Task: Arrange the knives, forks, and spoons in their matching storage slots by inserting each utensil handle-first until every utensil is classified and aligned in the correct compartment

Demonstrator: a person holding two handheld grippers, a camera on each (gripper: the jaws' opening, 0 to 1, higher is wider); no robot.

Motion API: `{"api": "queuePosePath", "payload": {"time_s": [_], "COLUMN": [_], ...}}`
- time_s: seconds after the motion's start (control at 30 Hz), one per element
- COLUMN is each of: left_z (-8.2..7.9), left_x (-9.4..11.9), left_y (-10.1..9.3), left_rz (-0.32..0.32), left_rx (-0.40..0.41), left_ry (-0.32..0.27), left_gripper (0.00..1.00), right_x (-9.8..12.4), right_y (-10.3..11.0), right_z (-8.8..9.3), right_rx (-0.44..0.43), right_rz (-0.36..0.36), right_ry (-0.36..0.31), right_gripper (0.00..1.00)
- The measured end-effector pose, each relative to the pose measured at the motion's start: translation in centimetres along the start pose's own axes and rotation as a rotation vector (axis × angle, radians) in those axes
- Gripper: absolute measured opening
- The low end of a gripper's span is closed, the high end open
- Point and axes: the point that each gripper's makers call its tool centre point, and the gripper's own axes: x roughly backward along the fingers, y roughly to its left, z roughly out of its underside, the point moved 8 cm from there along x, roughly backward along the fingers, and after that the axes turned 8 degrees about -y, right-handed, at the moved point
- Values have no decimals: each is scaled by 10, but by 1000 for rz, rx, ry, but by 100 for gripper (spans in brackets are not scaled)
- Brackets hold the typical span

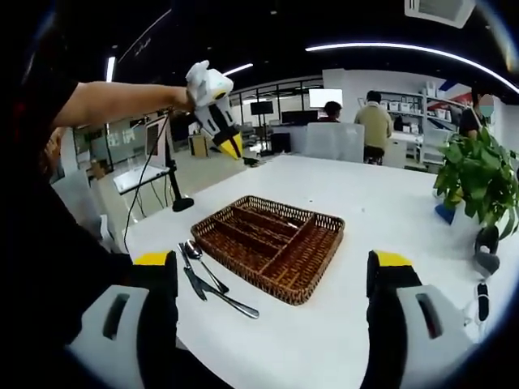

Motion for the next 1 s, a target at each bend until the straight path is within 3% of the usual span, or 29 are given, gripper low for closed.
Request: {"api": "queuePosePath", "payload": {"time_s": [0.23, 0.5, 0.6, 1.0], "left_z": [1, 4, 5, 24], "left_x": [1, -7, -12, -41], "left_y": [13, 14, 14, 11], "left_rz": [-7, -8, -23, -13], "left_rx": [51, 62, 101, 96], "left_ry": [-10, -6, -8, 2], "left_gripper": [1, 1, 1, 0], "right_x": [0, 2, 2, 2], "right_y": [0, -3, -5, -8], "right_z": [2, 6, 6, 17], "right_rx": [-4, -10, -14, -35], "right_rz": [1, 10, 18, 15], "right_ry": [7, 16, 12, 35], "right_gripper": [100, 100, 100, 100]}}
